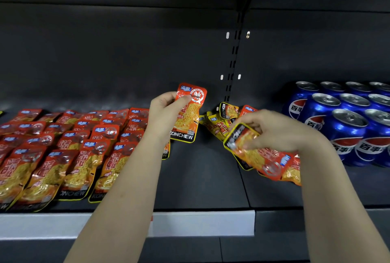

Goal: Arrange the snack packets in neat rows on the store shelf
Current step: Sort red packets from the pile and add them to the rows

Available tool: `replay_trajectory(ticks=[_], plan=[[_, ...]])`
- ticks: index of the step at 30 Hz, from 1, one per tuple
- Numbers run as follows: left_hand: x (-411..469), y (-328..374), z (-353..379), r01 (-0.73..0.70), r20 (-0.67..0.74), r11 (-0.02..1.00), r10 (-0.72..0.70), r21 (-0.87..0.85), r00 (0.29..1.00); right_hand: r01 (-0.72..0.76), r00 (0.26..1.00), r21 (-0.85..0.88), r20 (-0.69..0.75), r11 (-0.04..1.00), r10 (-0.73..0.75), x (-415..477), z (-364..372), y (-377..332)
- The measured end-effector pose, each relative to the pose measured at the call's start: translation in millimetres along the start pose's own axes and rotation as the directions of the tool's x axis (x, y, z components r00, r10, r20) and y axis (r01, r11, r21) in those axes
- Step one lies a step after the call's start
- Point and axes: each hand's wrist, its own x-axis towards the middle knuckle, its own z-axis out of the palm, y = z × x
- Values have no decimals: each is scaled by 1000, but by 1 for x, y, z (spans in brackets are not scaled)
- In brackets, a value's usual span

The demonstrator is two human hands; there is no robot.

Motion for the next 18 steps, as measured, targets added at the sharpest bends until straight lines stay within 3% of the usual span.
replay_trajectory(ticks=[2, 4, 7, 10, 14, 18], plan=[[1, 0, -1, 3, -3, 1000, -3, -1, 1000, 27, 989, 94, -148, 995, -13, 6, -2, 4], [1, -1, -1, 1, -8, 1000, -2, -10, 1000, 22, 926, 211, -374, 977, 60, 12, -3, 5], [2, -1, -2, 1, -15, 1000, -2, -18, 1000, 96, 823, 509, -525, 855, 220, 21, 1, 2], [3, -1, -2, 0, -15, 1000, -1, -26, 1000, 243, 801, 792, -490, 560, 345, 26, 4, -1], [3, -2, -3, 2, -20, 1000, -2, -7, 1000, 307, 813, 906, -409, 290, 416, 34, 9, 1], [4, -3, -3, 1, -19, 1000, -1, -3, 1000, 288, 871, 957, -277, 36, 405, 39, 12, -7]])
